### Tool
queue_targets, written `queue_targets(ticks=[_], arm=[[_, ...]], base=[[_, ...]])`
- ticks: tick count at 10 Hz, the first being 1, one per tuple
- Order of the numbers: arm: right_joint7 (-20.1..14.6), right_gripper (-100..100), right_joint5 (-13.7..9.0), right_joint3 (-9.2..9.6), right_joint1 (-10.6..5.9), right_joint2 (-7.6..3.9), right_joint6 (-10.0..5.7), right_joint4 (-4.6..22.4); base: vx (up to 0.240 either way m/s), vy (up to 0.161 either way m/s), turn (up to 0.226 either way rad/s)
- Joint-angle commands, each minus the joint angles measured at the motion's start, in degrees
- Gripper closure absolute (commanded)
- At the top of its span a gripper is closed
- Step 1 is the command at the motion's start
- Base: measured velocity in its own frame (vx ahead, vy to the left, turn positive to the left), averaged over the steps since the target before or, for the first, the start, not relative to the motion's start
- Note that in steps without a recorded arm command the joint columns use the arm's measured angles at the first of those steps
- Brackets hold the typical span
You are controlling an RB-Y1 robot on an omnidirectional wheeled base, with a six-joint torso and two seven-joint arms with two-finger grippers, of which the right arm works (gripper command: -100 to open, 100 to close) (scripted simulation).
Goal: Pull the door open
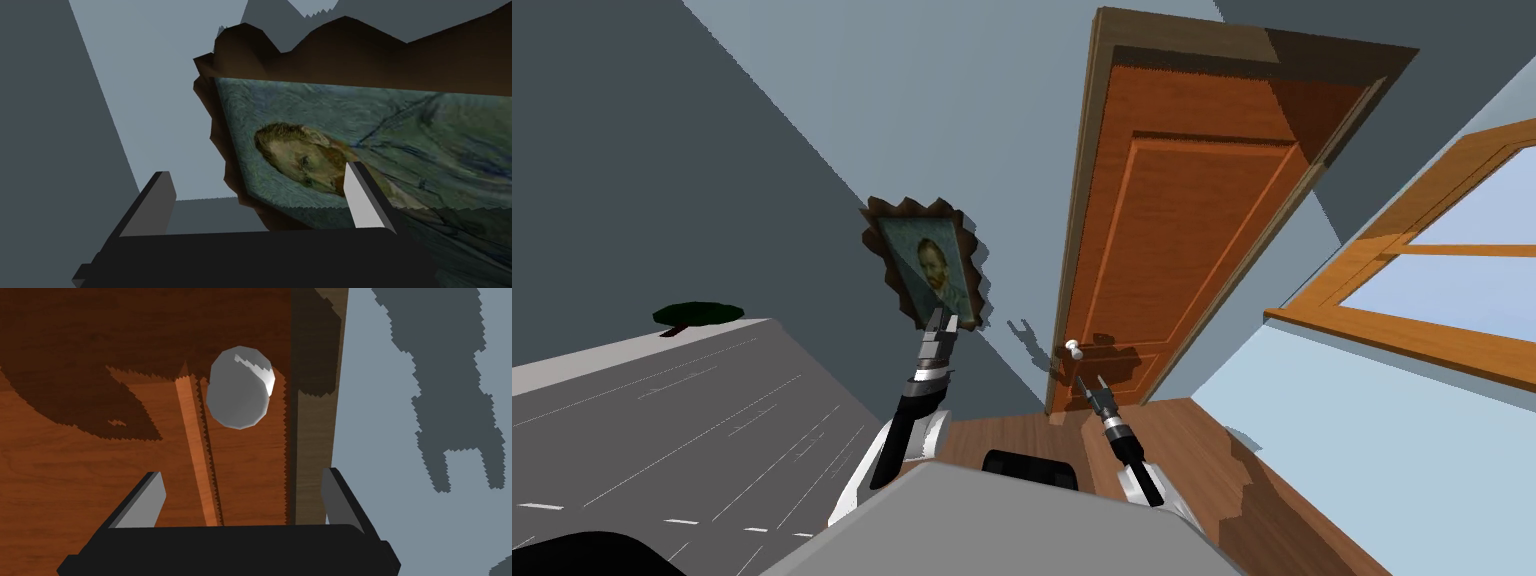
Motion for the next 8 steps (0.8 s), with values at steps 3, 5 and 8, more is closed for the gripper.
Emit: queue_targets(ticks=[3, 5, 8], arm=[[-0.5, -100, -1.3, -1.96, 0.82, -2.13, -2.23, 1.9], [-0.8, -100, -2.0, -3.07, 1.24, -3.30, -3.40, 2.9], [-0.8, -100, -2.2, -3.36, 1.92, -3.44, -4.34, 4.3]], base=[[0.185, 0.124, 0.127], [0.174, 0.035, 0.115], [0.124, 0.011, 0.026]])
